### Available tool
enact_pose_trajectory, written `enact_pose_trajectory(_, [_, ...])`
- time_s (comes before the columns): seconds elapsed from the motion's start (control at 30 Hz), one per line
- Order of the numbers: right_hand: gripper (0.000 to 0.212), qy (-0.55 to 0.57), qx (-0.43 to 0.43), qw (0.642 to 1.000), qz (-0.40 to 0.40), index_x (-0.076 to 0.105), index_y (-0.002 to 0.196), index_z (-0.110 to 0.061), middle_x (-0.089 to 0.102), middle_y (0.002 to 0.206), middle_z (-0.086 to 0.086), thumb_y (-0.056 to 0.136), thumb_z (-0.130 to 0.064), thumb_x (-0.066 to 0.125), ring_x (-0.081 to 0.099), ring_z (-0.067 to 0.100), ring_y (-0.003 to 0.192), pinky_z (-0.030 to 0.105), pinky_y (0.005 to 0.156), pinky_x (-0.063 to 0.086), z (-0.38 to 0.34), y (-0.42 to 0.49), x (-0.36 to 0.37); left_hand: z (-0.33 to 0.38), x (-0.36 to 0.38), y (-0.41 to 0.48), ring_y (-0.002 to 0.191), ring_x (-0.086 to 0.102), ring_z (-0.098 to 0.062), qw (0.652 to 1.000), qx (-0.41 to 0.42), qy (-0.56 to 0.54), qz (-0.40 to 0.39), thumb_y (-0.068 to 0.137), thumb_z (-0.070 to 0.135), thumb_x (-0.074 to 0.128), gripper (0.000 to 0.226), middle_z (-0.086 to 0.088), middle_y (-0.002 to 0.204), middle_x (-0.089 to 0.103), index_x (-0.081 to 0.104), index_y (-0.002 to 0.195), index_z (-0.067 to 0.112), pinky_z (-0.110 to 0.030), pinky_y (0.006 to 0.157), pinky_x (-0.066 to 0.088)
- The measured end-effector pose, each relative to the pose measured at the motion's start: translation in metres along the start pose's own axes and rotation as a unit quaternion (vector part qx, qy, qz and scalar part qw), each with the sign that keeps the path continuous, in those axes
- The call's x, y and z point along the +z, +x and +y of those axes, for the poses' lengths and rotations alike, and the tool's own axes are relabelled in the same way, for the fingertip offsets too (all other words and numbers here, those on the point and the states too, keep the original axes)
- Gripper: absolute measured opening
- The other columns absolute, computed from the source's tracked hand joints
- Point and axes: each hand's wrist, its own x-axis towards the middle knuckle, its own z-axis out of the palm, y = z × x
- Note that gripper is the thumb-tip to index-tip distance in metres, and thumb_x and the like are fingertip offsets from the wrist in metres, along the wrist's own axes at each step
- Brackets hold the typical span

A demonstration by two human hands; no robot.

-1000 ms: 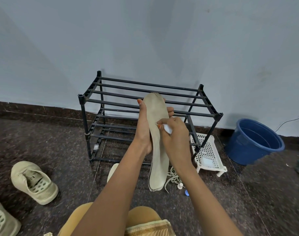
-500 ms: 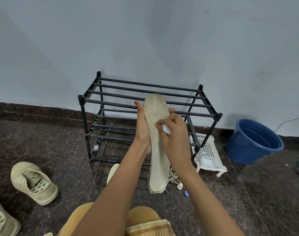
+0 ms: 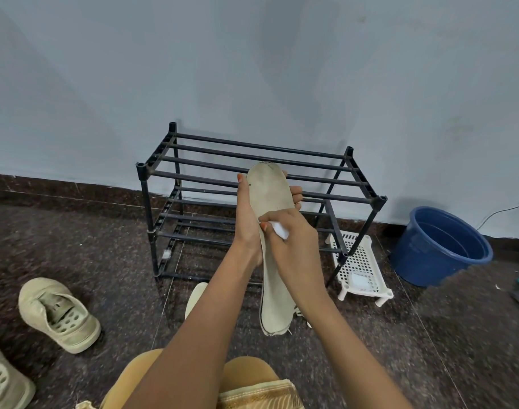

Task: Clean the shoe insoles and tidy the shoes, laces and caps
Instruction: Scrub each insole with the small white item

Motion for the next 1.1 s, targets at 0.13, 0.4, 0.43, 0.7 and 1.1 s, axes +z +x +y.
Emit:
enact_pose_trajectory(0.13, [0.013,0.068,0.032,0.997,-0.007,0.069,0.093,-0.011,0.062,0.092,-0.005,0.085,-0.006,0.060,0.053,-0.007,0.082,0.001,0.075,0.035,-0.001,-0.005,-0.003,0.002,0.000,0.000,0.077,0.065,-0.020,1.000,0.015,-0.009,0.016,0.093,0.061,0.017,0.069,-0.012,0.083,0.070,0.065,0.099,0.011,-0.029,0.074,0.055])
enact_pose_trajectory(0.4, [0.012,-0.035,-0.008,0.999,0.035,0.069,0.091,-0.014,0.063,0.094,0.001,0.084,-0.011,0.060,0.055,0.018,0.093,0.030,0.080,0.044,0.003,0.011,-0.001,0.000,-0.001,0.000,0.079,0.068,-0.019,1.000,-0.018,0.016,-0.005,0.093,0.062,0.013,0.074,-0.010,0.085,0.071,0.068,0.098,0.013,-0.026,0.073,0.055])
enact_pose_trajectory(0.43, [0.012,-0.037,-0.011,0.998,0.039,0.069,0.091,-0.014,0.063,0.094,0.002,0.084,-0.011,0.060,0.055,0.019,0.093,0.031,0.079,0.044,0.003,0.013,0.000,0.000,-0.002,0.000,0.079,0.068,-0.019,1.000,-0.023,0.018,-0.007,0.093,0.062,0.013,0.073,-0.010,0.086,0.072,0.067,0.101,0.013,-0.026,0.073,0.055])
enact_pose_trajectory(0.7, [0.014,0.043,0.026,0.999,-0.008,0.069,0.091,-0.014,0.059,0.093,-0.004,0.085,-0.007,0.058,0.053,0.009,0.093,0.005,0.078,0.035,-0.001,0.002,0.000,0.000,-0.004,0.002,0.076,0.067,-0.019,1.000,-0.004,0.008,0.008,0.094,0.060,0.015,0.070,-0.012,0.084,0.070,0.062,0.107,0.010,-0.027,0.072,0.057])
enact_pose_trajectory(1.1, [0.012,-0.010,0.010,1.000,-0.005,0.069,0.091,-0.016,0.063,0.096,0.002,0.085,-0.011,0.060,0.053,0.015,0.095,0.022,0.079,0.038,0.003,0.002,0.001,0.002,-0.004,0.003,0.077,0.067,-0.019,1.000,0.001,-0.018,0.020,0.094,0.060,0.016,0.066,-0.011,0.086,0.070,0.063,0.100,0.013,-0.028,0.073,0.055])
